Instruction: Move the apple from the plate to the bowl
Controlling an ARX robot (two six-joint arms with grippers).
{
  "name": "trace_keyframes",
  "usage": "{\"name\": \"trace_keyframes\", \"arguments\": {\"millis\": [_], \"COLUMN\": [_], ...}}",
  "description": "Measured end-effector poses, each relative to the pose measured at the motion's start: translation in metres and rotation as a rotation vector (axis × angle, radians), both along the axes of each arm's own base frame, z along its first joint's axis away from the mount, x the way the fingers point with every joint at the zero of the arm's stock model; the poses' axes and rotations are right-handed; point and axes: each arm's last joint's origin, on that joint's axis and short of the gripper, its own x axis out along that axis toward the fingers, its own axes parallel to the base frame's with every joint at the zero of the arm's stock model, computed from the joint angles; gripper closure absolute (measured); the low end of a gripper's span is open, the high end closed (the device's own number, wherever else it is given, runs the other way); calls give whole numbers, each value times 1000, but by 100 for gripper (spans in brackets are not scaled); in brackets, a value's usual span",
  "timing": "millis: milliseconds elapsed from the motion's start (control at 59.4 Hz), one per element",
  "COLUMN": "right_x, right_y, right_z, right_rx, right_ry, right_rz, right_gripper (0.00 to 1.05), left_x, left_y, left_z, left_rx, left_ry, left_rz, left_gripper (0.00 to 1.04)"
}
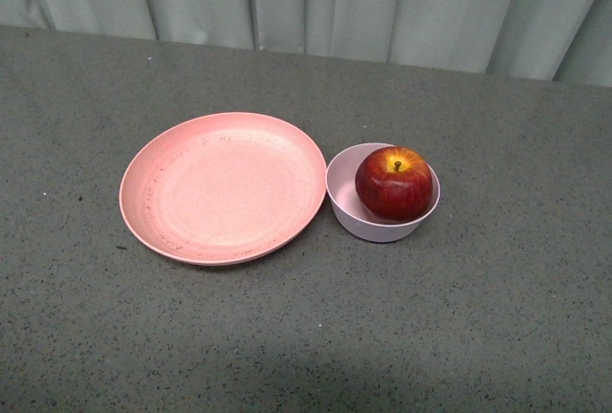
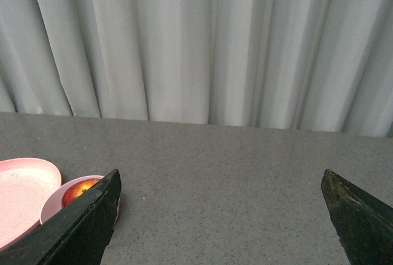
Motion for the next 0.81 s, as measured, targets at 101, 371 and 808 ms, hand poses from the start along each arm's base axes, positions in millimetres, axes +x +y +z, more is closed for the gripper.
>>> {"name": "trace_keyframes", "arguments": {"millis": [101,371,808], "right_x": [0,0,0], "right_y": [0,0,0], "right_z": [0,0,0], "right_rx": [0,0,0], "right_ry": [0,0,0], "right_rz": [0,0,0], "right_gripper": [9,9,9], "left_x": [0,0,0], "left_y": [0,0,0], "left_z": [0,0,0], "left_rx": [0,3,3], "left_ry": [0,0,0], "left_rz": [0,0,0], "left_gripper": [28,7,7]}}
